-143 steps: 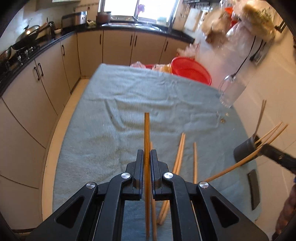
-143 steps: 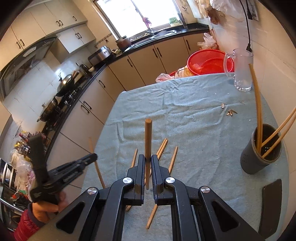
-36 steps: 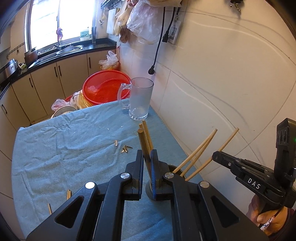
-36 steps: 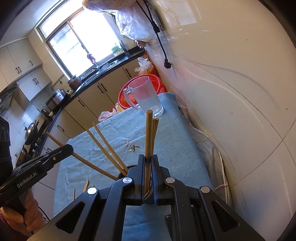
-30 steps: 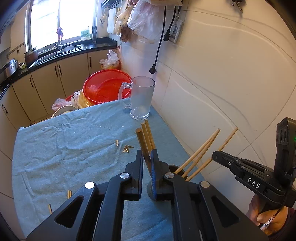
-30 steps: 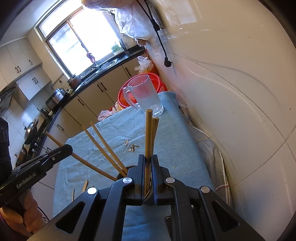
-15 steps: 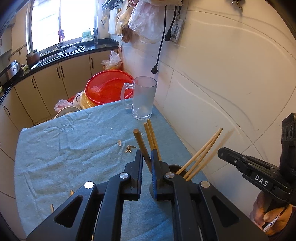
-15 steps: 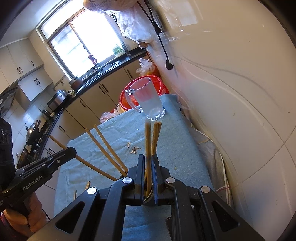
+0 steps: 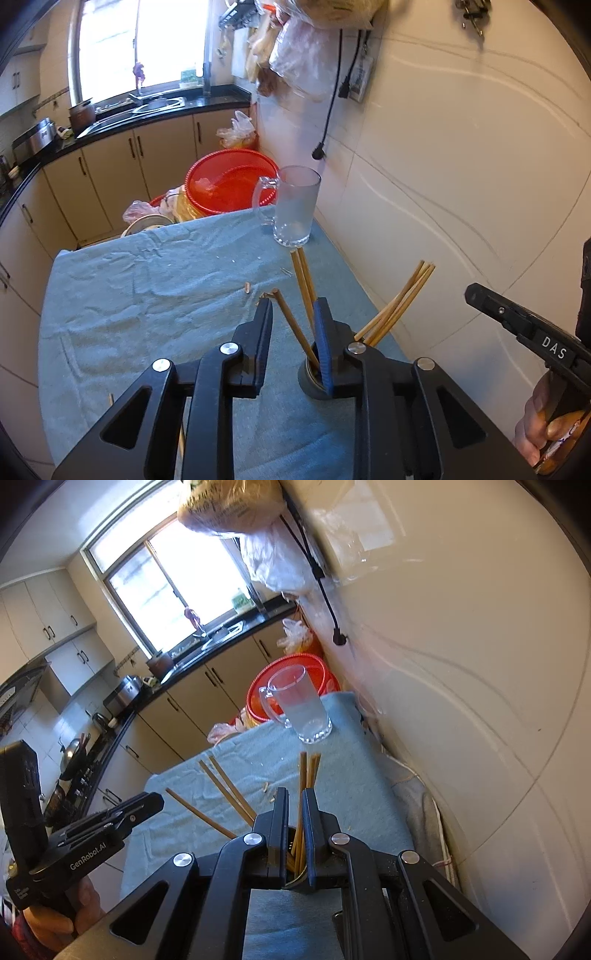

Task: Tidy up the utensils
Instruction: 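Lower chopsticks into the black holder and open both tools, then move both open tools back over the remaining chopsticks on the cloth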

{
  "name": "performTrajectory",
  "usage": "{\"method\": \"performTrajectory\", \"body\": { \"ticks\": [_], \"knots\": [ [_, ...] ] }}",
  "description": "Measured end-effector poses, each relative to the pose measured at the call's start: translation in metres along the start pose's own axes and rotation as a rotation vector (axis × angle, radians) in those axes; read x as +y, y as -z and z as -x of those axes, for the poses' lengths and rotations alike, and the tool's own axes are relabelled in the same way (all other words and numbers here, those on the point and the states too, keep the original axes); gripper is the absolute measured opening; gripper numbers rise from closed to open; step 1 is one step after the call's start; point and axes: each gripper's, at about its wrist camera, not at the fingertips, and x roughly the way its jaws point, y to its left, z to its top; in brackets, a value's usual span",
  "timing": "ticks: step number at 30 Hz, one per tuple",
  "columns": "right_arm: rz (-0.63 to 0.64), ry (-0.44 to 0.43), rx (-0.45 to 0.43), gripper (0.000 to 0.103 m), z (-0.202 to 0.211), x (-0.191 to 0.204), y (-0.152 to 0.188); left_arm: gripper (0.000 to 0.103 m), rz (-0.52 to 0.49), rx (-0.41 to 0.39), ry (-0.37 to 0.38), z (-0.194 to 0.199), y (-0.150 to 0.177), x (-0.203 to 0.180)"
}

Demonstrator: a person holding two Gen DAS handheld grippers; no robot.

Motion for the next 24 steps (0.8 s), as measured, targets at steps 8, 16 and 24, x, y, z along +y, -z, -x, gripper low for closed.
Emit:
{"method": "performTrajectory", "body": {
  "ticks": [8,16,24],
  "knots": [
    [0.055,-0.072,0.030,0.020,0.012,0.020,0.012,0.029,0.126,-0.033,-0.084,0.042,0.026,0.026],
    [0.109,-0.138,0.163,0.021,-0.016,0.062,0.059,0.029,0.255,0.016,-0.154,0.066,0.093,0.102],
    [0.118,-0.153,0.275,0.021,-0.053,0.122,0.100,0.029,0.340,0.095,-0.164,0.087,0.151,0.194]
  ]
}}
